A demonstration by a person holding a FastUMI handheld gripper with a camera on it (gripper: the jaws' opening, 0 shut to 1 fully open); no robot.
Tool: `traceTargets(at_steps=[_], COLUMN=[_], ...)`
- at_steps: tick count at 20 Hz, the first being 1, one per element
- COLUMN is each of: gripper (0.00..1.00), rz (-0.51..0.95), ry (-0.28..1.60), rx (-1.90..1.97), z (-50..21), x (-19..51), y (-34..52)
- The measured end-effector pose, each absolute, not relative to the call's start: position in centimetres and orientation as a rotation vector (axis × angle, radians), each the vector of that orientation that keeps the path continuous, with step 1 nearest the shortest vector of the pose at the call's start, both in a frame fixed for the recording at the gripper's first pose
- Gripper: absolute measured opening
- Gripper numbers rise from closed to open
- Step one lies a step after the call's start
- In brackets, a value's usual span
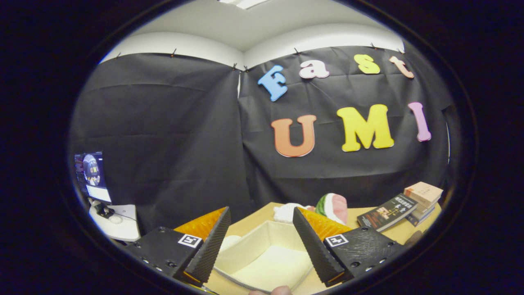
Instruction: Open the storage box then place both shoes into the box .Put the left shoe in first, then the right shoe, with the right side of both shoes facing outward in a uniform manner.
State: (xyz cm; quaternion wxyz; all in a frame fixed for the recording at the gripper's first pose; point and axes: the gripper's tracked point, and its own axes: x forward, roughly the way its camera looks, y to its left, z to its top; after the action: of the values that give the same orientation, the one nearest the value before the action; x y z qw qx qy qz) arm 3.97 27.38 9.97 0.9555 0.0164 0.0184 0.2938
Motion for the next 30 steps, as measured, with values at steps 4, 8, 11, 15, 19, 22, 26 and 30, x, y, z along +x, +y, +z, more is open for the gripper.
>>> traceTargets(at_steps=[4, 8, 11, 15, 19, 22, 26, 30], gripper=[0.93, 0.94, 0.94, 0.94, 0.93, 0.93, 0.82, 0.49], rz=[0.475, 0.341, 0.241, 0.159, 0.134, 0.119, 0.089, 0.108], ry=[0.068, 0.127, 0.243, 0.477, 0.689, 0.779, 0.838, 0.923], rx=[0.021, -0.031, -0.089, -0.065, 0.008, 0.061, 0.062, 0.157], z=[9.1, 7.7, 4.2, -3.3, -9.2, -11.5, -13.9, -16.1], x=[4.8, 6.2, 7.4, 8.7, 9.9, 10.6, 11.8, 12.3], y=[18.9, 10.0, 4.1, -0.9, -2.0, -1.9, -2.1, -1.2])
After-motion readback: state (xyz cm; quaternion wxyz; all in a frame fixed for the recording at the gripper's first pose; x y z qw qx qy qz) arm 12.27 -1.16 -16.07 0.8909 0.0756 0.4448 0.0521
